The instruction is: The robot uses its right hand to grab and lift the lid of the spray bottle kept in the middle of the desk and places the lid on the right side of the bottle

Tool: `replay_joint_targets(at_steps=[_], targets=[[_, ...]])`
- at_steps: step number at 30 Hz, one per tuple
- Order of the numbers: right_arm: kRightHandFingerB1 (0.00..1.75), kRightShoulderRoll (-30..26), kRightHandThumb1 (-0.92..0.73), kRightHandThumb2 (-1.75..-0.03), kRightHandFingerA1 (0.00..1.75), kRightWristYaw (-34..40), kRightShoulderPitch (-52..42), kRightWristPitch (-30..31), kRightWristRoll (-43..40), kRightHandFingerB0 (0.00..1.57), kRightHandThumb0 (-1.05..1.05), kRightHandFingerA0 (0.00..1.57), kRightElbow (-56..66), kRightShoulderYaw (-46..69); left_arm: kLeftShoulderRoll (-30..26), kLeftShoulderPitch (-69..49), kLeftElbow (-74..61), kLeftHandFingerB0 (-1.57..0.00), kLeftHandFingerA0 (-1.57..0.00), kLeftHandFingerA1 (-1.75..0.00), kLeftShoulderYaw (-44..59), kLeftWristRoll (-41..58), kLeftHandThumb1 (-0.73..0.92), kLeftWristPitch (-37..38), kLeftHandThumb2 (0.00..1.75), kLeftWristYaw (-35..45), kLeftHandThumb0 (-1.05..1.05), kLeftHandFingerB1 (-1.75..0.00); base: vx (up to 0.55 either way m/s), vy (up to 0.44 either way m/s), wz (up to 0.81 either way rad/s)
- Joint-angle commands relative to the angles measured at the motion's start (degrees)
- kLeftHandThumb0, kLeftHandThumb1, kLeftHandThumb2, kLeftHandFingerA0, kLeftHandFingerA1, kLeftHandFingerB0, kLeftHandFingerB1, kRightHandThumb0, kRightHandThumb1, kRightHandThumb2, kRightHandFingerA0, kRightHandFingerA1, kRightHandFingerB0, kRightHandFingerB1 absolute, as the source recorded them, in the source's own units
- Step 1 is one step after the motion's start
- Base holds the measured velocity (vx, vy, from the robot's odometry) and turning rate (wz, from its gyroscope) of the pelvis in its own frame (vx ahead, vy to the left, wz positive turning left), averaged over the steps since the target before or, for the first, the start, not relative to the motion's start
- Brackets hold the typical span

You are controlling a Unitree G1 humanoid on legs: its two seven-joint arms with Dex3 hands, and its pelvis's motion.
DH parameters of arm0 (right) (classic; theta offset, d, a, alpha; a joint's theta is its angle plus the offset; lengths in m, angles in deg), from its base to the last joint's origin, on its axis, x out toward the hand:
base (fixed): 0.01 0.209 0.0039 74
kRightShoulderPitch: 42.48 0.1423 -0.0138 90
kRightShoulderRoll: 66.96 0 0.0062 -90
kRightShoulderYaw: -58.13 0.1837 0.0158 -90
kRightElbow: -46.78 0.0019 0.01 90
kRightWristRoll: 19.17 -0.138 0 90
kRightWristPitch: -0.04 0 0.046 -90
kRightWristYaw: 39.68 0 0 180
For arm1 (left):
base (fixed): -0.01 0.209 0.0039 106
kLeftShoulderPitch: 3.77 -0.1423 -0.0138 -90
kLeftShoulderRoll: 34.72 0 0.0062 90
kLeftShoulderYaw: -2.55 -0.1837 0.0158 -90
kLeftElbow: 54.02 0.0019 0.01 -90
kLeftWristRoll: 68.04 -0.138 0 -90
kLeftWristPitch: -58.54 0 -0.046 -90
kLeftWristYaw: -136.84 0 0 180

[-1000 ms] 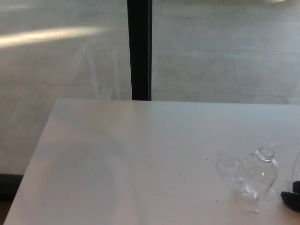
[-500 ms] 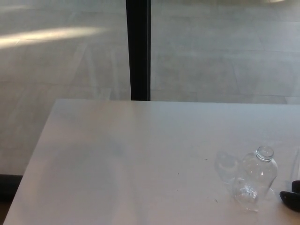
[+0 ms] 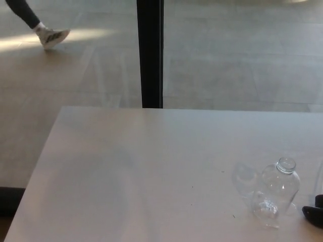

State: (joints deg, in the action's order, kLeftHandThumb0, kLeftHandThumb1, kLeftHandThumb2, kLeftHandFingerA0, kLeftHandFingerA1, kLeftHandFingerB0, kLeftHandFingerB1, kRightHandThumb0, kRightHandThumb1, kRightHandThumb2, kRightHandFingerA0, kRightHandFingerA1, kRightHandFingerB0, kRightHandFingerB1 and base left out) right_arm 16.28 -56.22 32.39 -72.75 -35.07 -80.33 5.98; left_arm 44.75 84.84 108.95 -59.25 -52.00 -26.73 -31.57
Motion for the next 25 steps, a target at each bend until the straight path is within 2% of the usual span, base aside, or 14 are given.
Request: replay_joint_targets(at_steps=[1,6,8,9,10,11,12,15,16,18,19,20,21,25], targets=[[0.64,-3.05,-0.6,-0.61,0.83,-3.28,-0.03,-1.22,0.08,0.3,-0.79,0.4,-2.38,-2.34,-0.94,0.01,0.23,-0.28,-0.48,-0.59,0.37,0.14,0.7,-0.45,0.61,-0.38,-0.58,-0.4,0.0,0.0,0.0],[0.64,-3.87,-0.46,-0.92,0.77,-4.93,-0.51,-1.39,-0.66,0.31,-0.75,0.41,-2.73,-3.77,-0.92,-0.01,0.33,-0.29,-0.49,-0.58,0.44,0.17,0.7,-0.38,0.61,-0.26,-0.59,-0.4,0.0,0.0,0.0],[0.61,-3.91,-0.6,-0.58,0.8,-5.1,-0.72,-0.2,-1.13,0.35,-0.74,0.36,-2.32,-3.97,-0.98,-0.02,0.24,-0.29,-0.51,-0.6,-0.01,-0.27,0.71,-0.51,0.61,-0.29,-0.59,-0.41,0.0,0.0,0.0],[0.64,-3.75,-0.48,-0.93,0.73,-4.99,-0.82,0.06,-1.36,0.33,-0.74,0.36,-1.54,-3.95,-1.03,0.26,0.17,-0.21,-0.48,-0.66,-0.14,-0.38,0.56,-0.57,0.91,-0.37,-0.64,-0.5,0.0,0.0,0.0],[0.61,-3.6,-0.6,-0.58,0.8,-4.83,-0.94,-0.06,-1.4,0.36,-0.68,0.37,-1.1,-3.93,-1.04,0.37,0.12,-0.21,-0.49,-0.65,-0.21,-0.43,0.55,-0.59,0.91,-0.45,-0.64,-0.5,0.0,0.0,0.0],[0.65,-3.59,-0.47,-0.93,0.71,-4.43,-0.91,-0.56,-0.9,0.37,-0.71,0.34,-1.23,-4.24,-1.05,0.29,0.11,-0.21,-0.49,-0.65,-0.31,-0.51,0.56,-0.53,0.91,-0.38,-0.64,-0.5,0.0,0.0,0.0],[0.64,-3.62,-0.61,-0.58,0.82,-4.72,-1.17,-0.34,-0.84,0.38,-0.7,0.35,-0.74,-4.46,-1.05,0.29,0.17,-0.23,-0.5,-0.65,-0.32,-0.52,0.56,-0.5,0.92,-0.38,-0.63,-0.51,0.0,0.0,0.0],[0.67,-3.74,-0.46,-0.92,0.74,-5.14,-1.24,-0.77,-0.86,0.39,-0.7,0.36,-1.16,-4.59,-1.03,0.26,0.36,-0.31,-0.55,-0.58,-0.18,-0.31,0.71,-0.38,0.61,0.06,-0.59,-0.4,0.0,0.0,0.0],[0.63,-3.71,-0.6,-0.58,0.83,-4.86,-1.18,-0.68,-0.78,0.39,-0.67,0.37,-1.13,-4.63,-1.0,0.27,0.26,-0.23,-0.51,-0.67,-0.08,-0.18,0.54,-0.44,0.92,0.05,-0.63,-0.52,0.0,0.0,0.0],[0.61,-3.91,-0.61,-0.58,0.81,-4.71,-1.25,-1.46,0.08,0.4,-0.68,0.38,-1.27,-5.35,-0.98,0.52,-0.08,-0.23,-0.5,-0.66,-0.21,-0.22,0.55,-0.96,0.91,-0.46,-0.62,-0.52,0.0,0.0,0.0],[0.67,-3.82,-0.46,-0.93,0.73,-4.45,-1.43,-1.29,0.03,0.41,-0.66,0.37,-0.77,-5.36,-1.01,0.55,-0.14,-0.28,-0.52,-0.58,-0.25,-0.25,0.71,-0.95,0.61,-0.28,-0.58,-0.4,0.0,0.0,0.0],[0.64,-3.66,-0.6,-0.57,0.84,-4.15,-1.71,-0.65,-0.25,0.4,-0.69,0.4,0.21,-5.24,-1.01,0.57,-0.04,-0.22,-0.5,-0.66,-0.26,-0.26,0.56,-0.93,0.91,-0.2,-0.64,-0.5,0.0,0.0,0.0],[0.64,-3.76,-0.61,-0.57,0.84,-4.03,-1.64,-0.42,-0.22,0.4,-0.68,0.39,0.38,-5.38,-1.02,0.7,0.2,-0.3,-0.57,-0.59,-0.22,-0.27,0.7,-0.99,0.61,-0.33,-0.6,-0.4,0.0,0.0,0.0],[0.64,-4.11,-0.61,-0.57,0.85,-3.74,-1.21,-1.05,0.43,0.41,-0.68,0.41,-0.54,-6.01,-1.05,0.72,0.4,-0.31,-0.58,-0.59,-0.19,-0.29,0.7,-0.81,0.6,-0.27,-0.6,-0.4,0.0,0.0,0.0]])
